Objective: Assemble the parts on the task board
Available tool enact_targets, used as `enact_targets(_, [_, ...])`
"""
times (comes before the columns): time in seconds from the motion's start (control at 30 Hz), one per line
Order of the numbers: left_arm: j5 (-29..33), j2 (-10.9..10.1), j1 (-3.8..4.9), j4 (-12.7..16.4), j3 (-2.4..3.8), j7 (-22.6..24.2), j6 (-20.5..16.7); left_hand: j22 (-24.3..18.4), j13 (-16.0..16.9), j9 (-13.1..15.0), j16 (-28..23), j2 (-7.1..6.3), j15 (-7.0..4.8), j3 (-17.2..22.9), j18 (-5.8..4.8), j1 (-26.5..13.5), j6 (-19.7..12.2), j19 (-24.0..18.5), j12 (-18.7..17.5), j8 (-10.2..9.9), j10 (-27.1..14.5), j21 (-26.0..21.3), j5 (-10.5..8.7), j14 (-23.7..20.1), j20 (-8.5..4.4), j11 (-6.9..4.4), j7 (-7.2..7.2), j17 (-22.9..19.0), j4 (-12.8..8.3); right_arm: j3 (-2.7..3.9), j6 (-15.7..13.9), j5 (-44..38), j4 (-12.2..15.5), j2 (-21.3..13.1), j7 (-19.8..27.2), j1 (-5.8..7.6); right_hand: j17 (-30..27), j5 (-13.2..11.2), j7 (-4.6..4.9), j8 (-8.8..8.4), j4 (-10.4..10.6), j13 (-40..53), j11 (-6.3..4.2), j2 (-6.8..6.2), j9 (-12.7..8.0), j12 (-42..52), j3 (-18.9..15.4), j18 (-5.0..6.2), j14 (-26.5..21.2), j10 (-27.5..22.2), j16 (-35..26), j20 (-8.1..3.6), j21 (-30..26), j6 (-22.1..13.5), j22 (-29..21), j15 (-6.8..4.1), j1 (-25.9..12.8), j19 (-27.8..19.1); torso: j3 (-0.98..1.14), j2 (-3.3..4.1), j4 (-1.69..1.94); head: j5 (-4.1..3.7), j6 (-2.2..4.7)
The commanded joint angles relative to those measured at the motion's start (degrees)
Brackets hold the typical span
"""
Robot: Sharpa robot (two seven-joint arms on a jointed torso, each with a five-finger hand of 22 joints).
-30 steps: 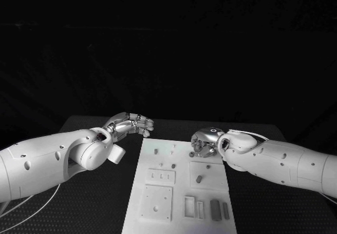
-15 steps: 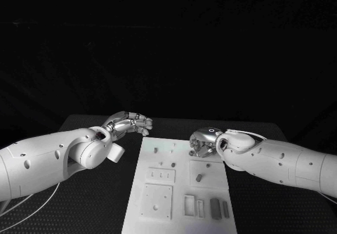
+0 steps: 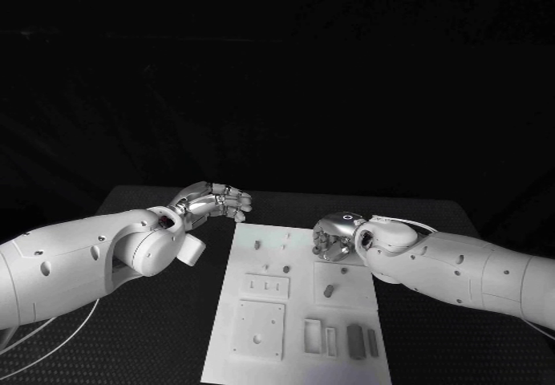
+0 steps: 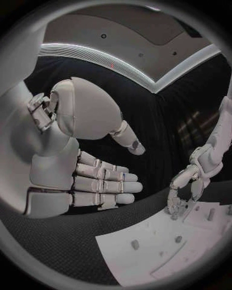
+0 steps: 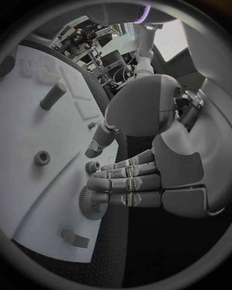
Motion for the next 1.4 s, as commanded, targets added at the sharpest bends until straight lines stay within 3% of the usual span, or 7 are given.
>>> enact_targets(0.03, [-0.1,0.1,0.07,0.1,0.05,0.3,0.9,-0.1,-0.1,0.1,-0.2,-0.42,-0.04,0.1,0.45,-0.2,-0.3,-0.6,-0.4,-0.3,-0.3,0.1,-0.21,-0.3,-0.04,-0.1,0.13,0.1,-0.1,0.04,0.0,-0.9,-0.1,0.2,-0.3,-0.06,0.0,-0.2,-0.04,-0.07,-0.1,0.1,-0.11,0.49,-0.1,0.1,0.2,0.85,0.5,0.4,-0.3,-0.06,0.3,0.3,0.1,-0.07,-0.1,0.3,-0.09,0.38,0.17,-0.1,0.09])
enact_targets(0.57, [0.0,0.9,0.05,-0.4,0.01,0.2,1.3,-0.1,-0.1,0.1,-0.3,-0.38,-0.02,0.1,0.36,-0.3,-0.3,-0.6,-0.5,-0.4,-0.3,0.1,-0.23,-0.3,-0.09,-0.1,0.14,0.1,0.0,0.05,0.1,-0.9,-0.8,0.8,-0.3,-0.34,0.5,-0.1,0.19,-0.24,-0.1,0.1,-0.13,0.8,-0.2,0.1,0.6,0.85,0.7,0.5,-0.6,-0.1,0.4,0.4,0.1,-0.1,-0.3,0.5,-0.33,0.95,0.22,-0.33,0.1])
enact_targets(0.9, [1.8,1.1,0.05,-0.2,0.0,0.1,1.3,-0.1,0.0,0.1,-0.3,-0.29,-0.02,0.1,0.33,-0.4,-0.3,-0.6,-0.5,-0.4,-0.3,0.2,-0.23,-0.3,-0.11,-0.12,0.14,0.1,0.1,0.05,0.1,-1.6,-1.4,1.5,-0.9,-0.96,0.9,0.2,0.2,-0.45,-0.7,0.1,-0.16,1.51,-0.3,0.0,1.6,0.85,1.0,0.5,-1.1,-0.15,0.3,0.7,0.2,-0.13,0.3,0.5,-0.32,1.02,0.33,-0.78,0.19])
enact_targets(1.4, [2.3,1.0,0.05,0.3,-0.01,-0.1,1.5,-0.2,0.0,0.2,-0.4,-0.23,-0.03,0.1,0.28,-0.4,-0.3,-0.7,-0.6,-0.4,-0.3,0.2,-0.24,-0.3,-0.16,-0.17,0.11,0.2,0.2,0.05,1.4,-1.9,-1.9,2.2,-1.0,-1.92,1.8,0.4,0.04,-0.53,-1.5,0.3,-0.3,1.69,-0.4,0.2,2.3,0.85,1.4,1.0,-1.7,-0.17,0.5,1.3,0.4,-0.24,0.3,0.7,-0.36,1.19,0.11,-1.2,-0.15])
